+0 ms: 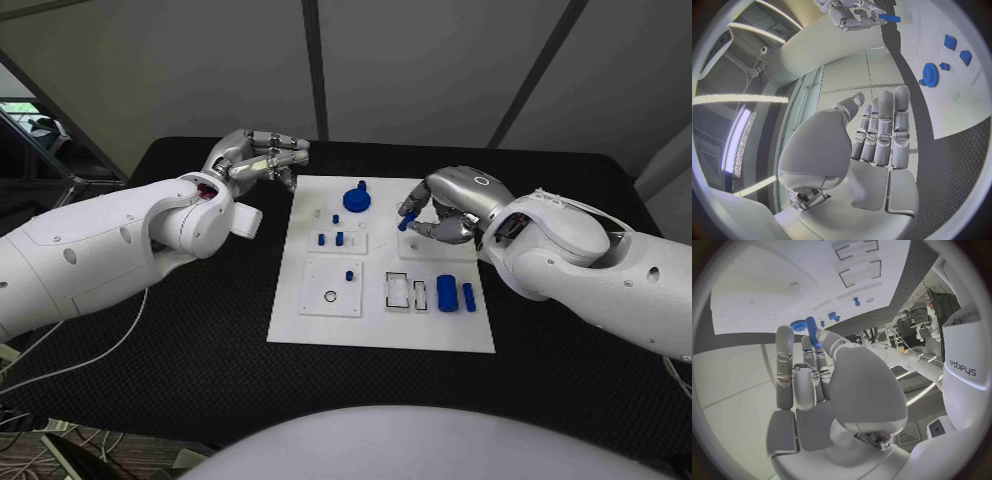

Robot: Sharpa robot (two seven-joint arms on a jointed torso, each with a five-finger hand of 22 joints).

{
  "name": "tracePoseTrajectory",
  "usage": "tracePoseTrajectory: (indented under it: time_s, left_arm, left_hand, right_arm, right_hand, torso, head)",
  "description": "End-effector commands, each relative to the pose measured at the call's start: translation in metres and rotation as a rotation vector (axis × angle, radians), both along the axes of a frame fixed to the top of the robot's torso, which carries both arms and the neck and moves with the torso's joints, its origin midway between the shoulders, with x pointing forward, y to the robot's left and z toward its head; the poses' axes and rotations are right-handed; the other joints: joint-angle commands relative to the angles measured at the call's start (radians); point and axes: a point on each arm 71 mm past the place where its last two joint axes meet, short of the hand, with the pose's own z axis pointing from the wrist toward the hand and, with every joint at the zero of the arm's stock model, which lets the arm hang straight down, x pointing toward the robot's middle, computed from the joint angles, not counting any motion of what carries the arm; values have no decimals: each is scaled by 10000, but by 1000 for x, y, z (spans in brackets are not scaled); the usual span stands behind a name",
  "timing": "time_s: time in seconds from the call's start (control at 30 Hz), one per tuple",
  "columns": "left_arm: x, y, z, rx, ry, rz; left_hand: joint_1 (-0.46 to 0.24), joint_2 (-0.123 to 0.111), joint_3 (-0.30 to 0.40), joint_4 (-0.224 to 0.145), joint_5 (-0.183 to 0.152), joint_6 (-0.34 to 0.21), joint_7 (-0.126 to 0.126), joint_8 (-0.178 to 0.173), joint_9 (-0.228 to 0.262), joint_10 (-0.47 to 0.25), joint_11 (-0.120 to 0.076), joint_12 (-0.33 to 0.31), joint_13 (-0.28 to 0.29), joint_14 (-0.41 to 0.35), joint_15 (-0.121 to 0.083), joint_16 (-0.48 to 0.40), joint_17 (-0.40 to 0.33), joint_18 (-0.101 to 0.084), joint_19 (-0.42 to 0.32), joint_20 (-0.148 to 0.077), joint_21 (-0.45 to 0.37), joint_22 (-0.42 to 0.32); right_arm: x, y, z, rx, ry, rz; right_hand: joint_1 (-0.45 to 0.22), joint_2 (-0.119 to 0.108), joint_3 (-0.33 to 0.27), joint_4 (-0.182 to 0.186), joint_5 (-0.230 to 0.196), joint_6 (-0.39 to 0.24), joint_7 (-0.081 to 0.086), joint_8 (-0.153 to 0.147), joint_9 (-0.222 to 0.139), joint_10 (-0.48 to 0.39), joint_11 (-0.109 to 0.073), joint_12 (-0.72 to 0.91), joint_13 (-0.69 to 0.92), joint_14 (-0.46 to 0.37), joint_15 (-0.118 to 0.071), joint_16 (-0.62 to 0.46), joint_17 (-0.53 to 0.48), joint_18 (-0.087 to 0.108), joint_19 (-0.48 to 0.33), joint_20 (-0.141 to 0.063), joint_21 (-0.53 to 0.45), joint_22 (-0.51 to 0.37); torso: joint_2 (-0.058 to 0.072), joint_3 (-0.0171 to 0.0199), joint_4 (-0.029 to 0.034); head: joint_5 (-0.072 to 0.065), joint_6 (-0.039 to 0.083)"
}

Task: Assemble the parts on the task board

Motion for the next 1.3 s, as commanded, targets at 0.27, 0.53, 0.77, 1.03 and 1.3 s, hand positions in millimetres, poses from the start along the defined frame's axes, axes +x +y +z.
tracePoseTrajectory:
  time_s: [0.27, 0.53, 0.77, 1.03, 1.3]
  left_arm:
    - [0, -4, 1, -85, -12, -134]
    - [1, -8, 1, -116, -14, -190]
    - [1, -10, 1, -135, -15, -225]
    - [2, -12, 0, -151, -9, -257]
    - [3, -14, 0, -165, 1, -287]
  left_hand:
    - [22, 103, -49, -12, 40, -65, 39, 47, -1, -62, 20, 35, 15, -65, 24, 5, -11, -108, 13, 36, -49, -13]
    - [22, 103, -49, -12, 40, -65, 39, 47, -1, -62, 20, 35, 15, -65, 24, 5, -11, -108, 13, 36, -49, -13]
    - [22, 103, -49, -12, 40, -65, 39, 47, -1, -62, 20, 35, 15, -65, 24, 5, -11, -108, 13, 36, -49, -13]
    - [22, 103, -49, -12, 40, -65, 39, 47, -1, -62, 20, 35, 15, -65, 24, 5, -11, -108, 13, 36, -49, -13]
    - [11, 110, -64, -1, 37, -76, 43, 52, -1, -86, 25, 60, 19, -68, 29, 10, -15, -109, 18, 38, -57, -20]
  right_arm:
    - [-16, 37, 14, 1272, 131, 926]
    - [-30, 70, -11, 1254, 1067, 1796]
    - [-43, 88, -34, 986, 1734, 2381]
    - [-49, 98, -48, 660, 2209, 2665]
    - [-51, 105, -53, 570, 2289, 2809]
  right_hand:
    - [102, -40, 107, -30, 123, 73, 26, -9, 10, 102, 15, -82, 19, 545, -78, 41, 35, -153, 89, -7, 57, 39]
    - [86, -33, 126, -30, 131, 75, 30, -14, 10, 110, 19, -97, 19, 541, -76, 32, 15, -148, 73, -6, 43, 11]
    - [79, -30, 137, -31, 137, 72, 32, -18, 9, 112, 20, -106, 19, 540, -74, 32, 15, -145, 61, -5, 32, -9]
    - [58, -29, 156, -33, 150, 65, 38, -28, 7, 113, 26, -128, 18, 533, -71, 17, -16, -145, 56, -3, 39, -6]
    - [49, -29, 162, -34, 154, 62, 40, -32, 7, 113, 28, -137, 18, 531, -69, 13, -25, -144, 49, -2, 35, -14]
  torso:
    - [-1, -30, 26]
    - [4, -20, 31]
    - [7, -11, -2]
    - [6, -8, 10]
    - [8, -6, 10]
  head:
    - [147, -24]
    - [445, -99]
    - [588, -114]
    - [612, -114]
    - [639, -114]
